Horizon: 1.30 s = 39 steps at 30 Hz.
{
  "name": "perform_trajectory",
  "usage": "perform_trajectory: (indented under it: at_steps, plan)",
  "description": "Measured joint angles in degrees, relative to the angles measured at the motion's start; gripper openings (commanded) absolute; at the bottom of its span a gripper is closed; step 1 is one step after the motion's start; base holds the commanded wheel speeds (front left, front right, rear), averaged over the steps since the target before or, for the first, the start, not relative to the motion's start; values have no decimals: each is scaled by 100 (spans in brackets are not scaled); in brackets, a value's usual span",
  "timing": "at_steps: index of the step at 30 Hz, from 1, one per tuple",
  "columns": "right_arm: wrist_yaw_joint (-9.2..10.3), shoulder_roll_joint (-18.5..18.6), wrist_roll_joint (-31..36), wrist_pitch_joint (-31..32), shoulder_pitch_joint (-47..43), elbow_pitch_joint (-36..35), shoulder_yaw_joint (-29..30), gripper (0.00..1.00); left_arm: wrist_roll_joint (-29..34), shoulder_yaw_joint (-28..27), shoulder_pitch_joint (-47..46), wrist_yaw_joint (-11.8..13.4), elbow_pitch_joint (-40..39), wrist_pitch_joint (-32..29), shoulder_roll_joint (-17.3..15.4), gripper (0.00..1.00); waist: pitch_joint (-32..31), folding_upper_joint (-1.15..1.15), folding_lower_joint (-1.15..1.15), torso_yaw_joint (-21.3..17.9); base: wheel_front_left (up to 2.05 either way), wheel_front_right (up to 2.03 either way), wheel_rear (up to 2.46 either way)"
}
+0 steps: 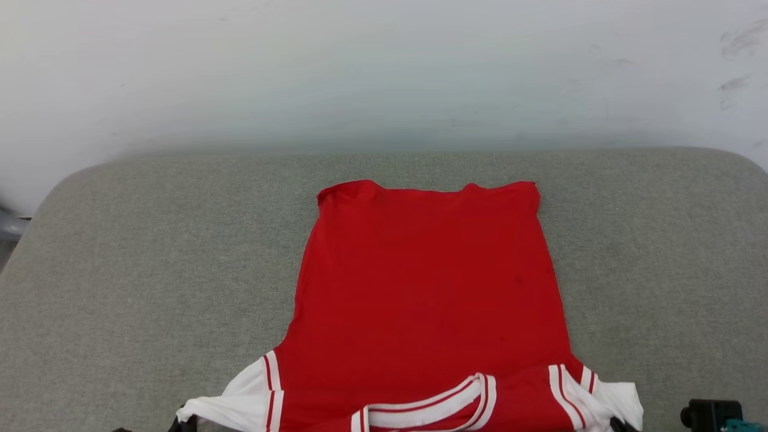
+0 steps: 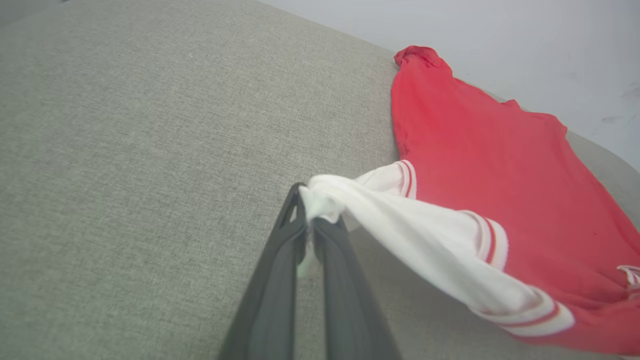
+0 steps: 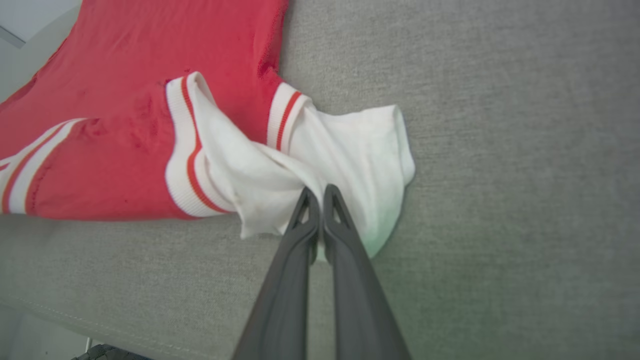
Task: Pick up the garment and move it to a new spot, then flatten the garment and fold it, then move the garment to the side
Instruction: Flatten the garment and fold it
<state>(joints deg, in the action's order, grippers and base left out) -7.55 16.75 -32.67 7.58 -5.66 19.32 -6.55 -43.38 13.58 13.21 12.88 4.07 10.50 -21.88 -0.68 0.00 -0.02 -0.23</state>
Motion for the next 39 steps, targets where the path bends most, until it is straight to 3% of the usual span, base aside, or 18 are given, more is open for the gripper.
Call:
perform_trajectory:
  at_steps: [2,3,5,6,14,21,24,25,29,34,39]
  plan:
    - [-1,-111,145,159,-218,-246,122,0,36,16,43,62,-131,-1,-8,0,-3,0,1,18,0,0,0]
    - [-1,-166,231,211,-287,-361,185,15,45,35,46,84,-194,-29,-14,0,0,0,1,23,0,0,0]
    - [1,-189,392,382,-351,-571,171,57,54,62,47,100,-307,-51,-8,0,9,0,1,21,0,0,0]
    - [1,-194,437,498,-363,-658,134,100,67,88,47,120,-348,-85,-15,0,20,0,1,16,0,0,0]
    - [4,-326,691,138,536,-1073,516,100,307,196,-250,180,-751,-115,-94,0,362,0,3,24,0,0,0]
    - [4,-271,821,243,2296,-75,921,100,594,452,-953,116,-993,-113,-42,0,991,0,3,198,0,0,0]
    - [4,-110,787,555,3121,450,947,100,654,534,-1335,14,-1012,-45,67,0,1327,0,4,333,0,0,0]
    - [5,55,745,1087,3923,971,869,100,709,603,-1645,-77,-979,27,132,0,1663,0,4,490,0,0,0]
    - [4,227,714,1939,4947,1513,653,100,808,719,-2014,-191,-884,79,226,0,2097,0,4,697,0,0,0]
    - [4,415,769,2853,5751,2134,592,100,850,808,-2336,-290,-758,147,360,0,2545,0,4,954,0,0,0]
    - [5,453,902,3190,6239,2477,537,100,883,802,-2556,-377,-609,233,425,0,2923,0,4,1150,0,0,0]
